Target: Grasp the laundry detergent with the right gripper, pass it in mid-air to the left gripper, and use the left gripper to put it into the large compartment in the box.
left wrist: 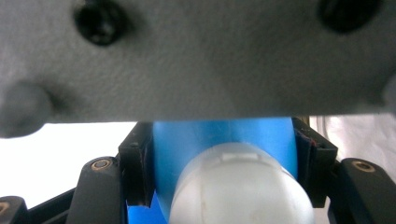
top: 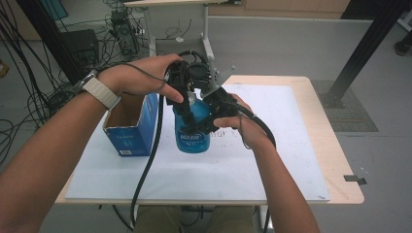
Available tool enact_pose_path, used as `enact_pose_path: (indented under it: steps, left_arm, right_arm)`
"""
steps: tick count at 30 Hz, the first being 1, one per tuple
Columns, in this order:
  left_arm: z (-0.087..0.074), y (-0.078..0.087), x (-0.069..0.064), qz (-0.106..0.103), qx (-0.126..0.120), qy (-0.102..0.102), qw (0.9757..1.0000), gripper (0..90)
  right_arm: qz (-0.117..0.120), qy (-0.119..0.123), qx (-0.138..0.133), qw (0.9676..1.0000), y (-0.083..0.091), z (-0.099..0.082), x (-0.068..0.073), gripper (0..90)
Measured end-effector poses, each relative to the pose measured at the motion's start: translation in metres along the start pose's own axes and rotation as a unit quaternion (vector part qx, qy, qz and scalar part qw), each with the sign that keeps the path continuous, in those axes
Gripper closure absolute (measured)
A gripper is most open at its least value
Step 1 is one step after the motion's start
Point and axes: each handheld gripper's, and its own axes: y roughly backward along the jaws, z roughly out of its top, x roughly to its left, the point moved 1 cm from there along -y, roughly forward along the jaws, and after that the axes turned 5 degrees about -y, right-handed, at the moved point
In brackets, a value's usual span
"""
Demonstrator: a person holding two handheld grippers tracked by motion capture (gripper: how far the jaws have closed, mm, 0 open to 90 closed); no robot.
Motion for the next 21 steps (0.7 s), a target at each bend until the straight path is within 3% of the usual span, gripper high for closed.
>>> enact_pose_path:
  steps: [21]
  left_arm:
    - [-0.0016, 0.0016, 0.0002, 0.001, -0.008, 0.001, 1.0000, 37.6]
  right_arm:
    - [-0.006, 0.002, -0.003, 1.0000, 0.0008, 0.0016, -0.0003, 43.0]
